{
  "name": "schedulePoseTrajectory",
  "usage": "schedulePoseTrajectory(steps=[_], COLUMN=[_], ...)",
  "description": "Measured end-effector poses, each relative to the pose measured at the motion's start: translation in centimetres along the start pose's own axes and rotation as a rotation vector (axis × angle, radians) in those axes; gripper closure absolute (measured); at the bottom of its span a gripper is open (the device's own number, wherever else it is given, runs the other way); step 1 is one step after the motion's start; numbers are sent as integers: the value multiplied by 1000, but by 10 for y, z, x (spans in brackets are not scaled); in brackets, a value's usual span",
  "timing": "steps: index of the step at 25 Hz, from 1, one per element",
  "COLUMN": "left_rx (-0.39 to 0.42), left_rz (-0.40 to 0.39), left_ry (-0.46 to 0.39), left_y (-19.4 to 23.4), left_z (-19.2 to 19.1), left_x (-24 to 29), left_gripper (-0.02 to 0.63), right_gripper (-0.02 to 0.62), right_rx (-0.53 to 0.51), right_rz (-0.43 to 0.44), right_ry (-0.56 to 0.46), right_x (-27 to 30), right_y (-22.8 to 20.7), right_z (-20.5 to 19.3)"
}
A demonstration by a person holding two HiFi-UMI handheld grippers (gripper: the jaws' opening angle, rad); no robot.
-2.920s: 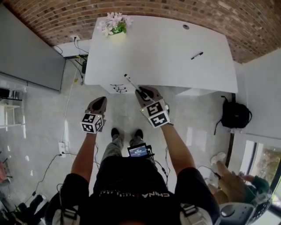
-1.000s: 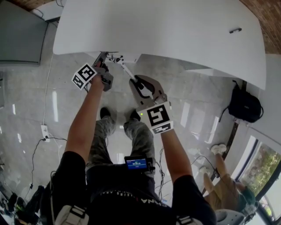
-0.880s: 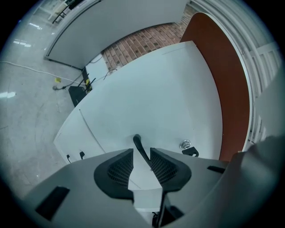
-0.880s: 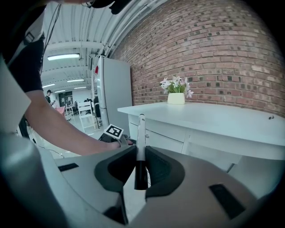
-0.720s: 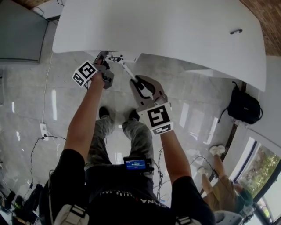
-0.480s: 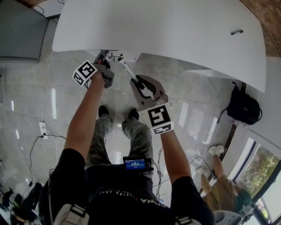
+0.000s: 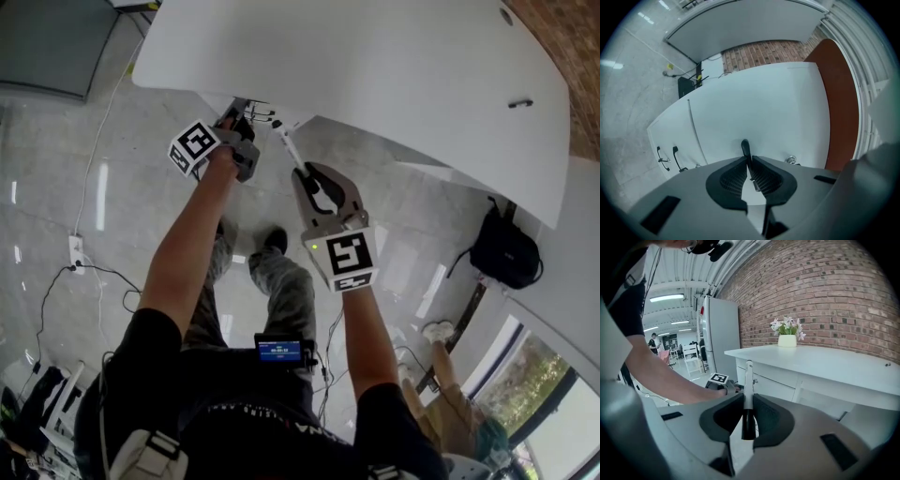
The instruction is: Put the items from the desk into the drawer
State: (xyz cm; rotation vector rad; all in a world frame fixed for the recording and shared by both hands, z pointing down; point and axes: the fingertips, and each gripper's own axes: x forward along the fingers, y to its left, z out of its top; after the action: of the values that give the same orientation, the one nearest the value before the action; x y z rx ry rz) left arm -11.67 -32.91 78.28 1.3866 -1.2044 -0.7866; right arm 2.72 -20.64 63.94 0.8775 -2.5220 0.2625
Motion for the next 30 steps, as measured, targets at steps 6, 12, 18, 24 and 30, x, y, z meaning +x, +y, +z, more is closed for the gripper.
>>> schedulePoseTrajectory(steps=[6,12,18,24,30], left_rx=[-118,-117,-119,-138,-138], left_rz=[-68,-95,-137,-202,-217], left_ry=[-20,-17,-10,-6,11], left_y=[5,0,-2,-9,-9], left_z=[0,-1,-1,-5,-11], left_x=[1,5,1,-10,-30], left_gripper=[577,577,578,578,578], right_gripper=[523,523,523,523,523], right_rx=[7,21,26,25,25], right_rz=[-13,-14,-24,-22,-18], right_ry=[-1,15,9,14,20], right_x=[3,3,4,6,6], right_y=[-3,-6,-4,-4,1], right_z=[3,1,0,-2,-2])
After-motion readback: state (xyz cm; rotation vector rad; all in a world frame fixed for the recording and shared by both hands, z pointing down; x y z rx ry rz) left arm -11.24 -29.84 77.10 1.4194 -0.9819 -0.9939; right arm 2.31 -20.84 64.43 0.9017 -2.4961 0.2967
